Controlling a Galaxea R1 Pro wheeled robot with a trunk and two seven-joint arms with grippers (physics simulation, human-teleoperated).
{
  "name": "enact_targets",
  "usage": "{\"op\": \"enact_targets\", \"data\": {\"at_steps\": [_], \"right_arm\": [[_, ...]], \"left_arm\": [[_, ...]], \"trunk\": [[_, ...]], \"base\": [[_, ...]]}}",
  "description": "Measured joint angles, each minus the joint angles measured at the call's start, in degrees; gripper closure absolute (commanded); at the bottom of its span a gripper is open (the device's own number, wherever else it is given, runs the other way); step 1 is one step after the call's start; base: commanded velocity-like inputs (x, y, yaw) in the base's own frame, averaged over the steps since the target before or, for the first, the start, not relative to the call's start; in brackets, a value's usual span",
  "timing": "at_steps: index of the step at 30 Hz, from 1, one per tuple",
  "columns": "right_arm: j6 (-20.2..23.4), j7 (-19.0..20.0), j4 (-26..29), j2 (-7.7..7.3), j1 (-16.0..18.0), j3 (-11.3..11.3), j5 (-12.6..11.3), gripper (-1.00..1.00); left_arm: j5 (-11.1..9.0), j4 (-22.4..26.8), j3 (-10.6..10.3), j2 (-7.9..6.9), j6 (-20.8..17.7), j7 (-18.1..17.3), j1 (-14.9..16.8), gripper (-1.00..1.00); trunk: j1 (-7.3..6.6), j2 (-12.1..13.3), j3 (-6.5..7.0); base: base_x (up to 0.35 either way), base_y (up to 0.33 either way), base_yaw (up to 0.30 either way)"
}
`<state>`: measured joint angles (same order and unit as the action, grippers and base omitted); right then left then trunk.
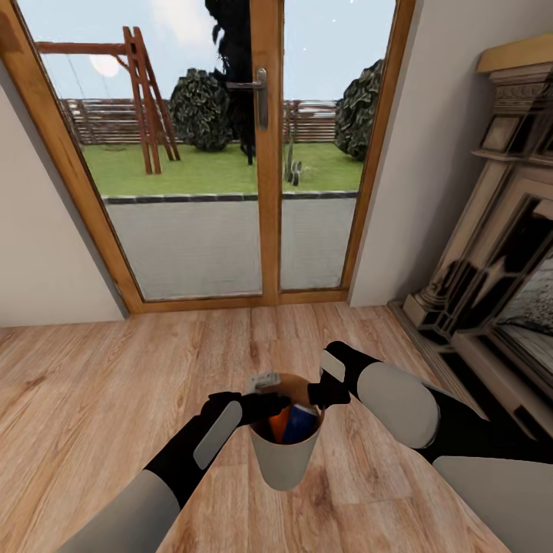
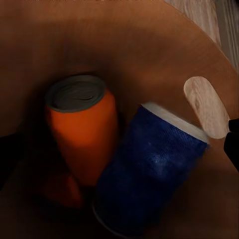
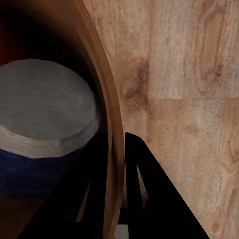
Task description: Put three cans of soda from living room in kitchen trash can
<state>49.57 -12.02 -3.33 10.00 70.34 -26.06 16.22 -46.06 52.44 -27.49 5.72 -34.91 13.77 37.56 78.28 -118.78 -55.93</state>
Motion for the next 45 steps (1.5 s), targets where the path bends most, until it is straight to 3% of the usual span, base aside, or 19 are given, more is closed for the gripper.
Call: {"op": "enact_targets", "data": {"at_steps": [9,11,14,16,22,27,34,40,45], "right_arm": [[-0.22,-1.52,-0.73,0.00,0.02,-1.02,0.13,1.00],[-0.35,-2.33,0.69,0.00,0.05,-1.81,1.87,1.00],[0.09,-3.27,0.69,0.00,-0.11,0.69,4.85,1.00],[0.13,-3.48,0.81,-0.01,-0.24,1.03,5.83,1.00],[-0.40,-3.35,0.86,0.00,-0.37,-1.97,4.00,1.00],[-0.04,-3.94,0.83,0.00,-0.83,0.19,5.30,1.00],[-0.37,-3.81,0.94,0.00,-1.17,-1.68,6.15,1.00],[-0.10,-4.13,1.05,0.00,-1.26,0.01,10.17,1.00],[-0.59,-3.87,1.23,-0.72,-1.26,-2.26,9.17,1.00]], "left_arm": [[0.47,0.07,0.10,-0.24,-0.83,-0.39,-0.16,-1.00],[0.32,0.96,0.17,-0.24,-0.93,-0.35,-0.17,-1.00],[0.84,1.63,0.50,-0.27,-1.88,-0.08,-0.20,-1.00],[0.87,1.83,0.65,-0.32,-2.88,0.01,-0.20,-1.00],[0.87,2.44,0.77,-0.44,-3.59,0.10,-0.20,-1.00],[0.81,4.28,0.90,-0.58,-3.95,0.12,-0.20,-1.00],[0.80,5.66,1.01,-0.72,-5.47,0.12,-0.20,-1.00],[0.43,6.54,1.09,-2.67,-5.79,0.06,-0.21,-1.00],[0.33,6.42,1.11,-4.45,-5.86,0.04,-0.17,-1.00]], "trunk": [[0.00,0.00,0.00],[0.00,0.00,0.01],[0.00,0.00,0.00],[0.00,0.00,0.00],[0.00,0.00,0.00],[0.00,0.00,0.00],[0.00,0.00,0.00],[0.00,0.00,0.00],[0.00,0.00,0.00]], "base": [[0.000,0.000,0.000],[0.000,0.000,0.000],[0.000,0.000,0.000],[0.000,0.000,0.000],[0.000,0.000,0.000],[0.000,0.000,0.000],[0.000,0.000,0.000],[0.000,0.000,0.000],[0.000,0.000,0.000]]}}
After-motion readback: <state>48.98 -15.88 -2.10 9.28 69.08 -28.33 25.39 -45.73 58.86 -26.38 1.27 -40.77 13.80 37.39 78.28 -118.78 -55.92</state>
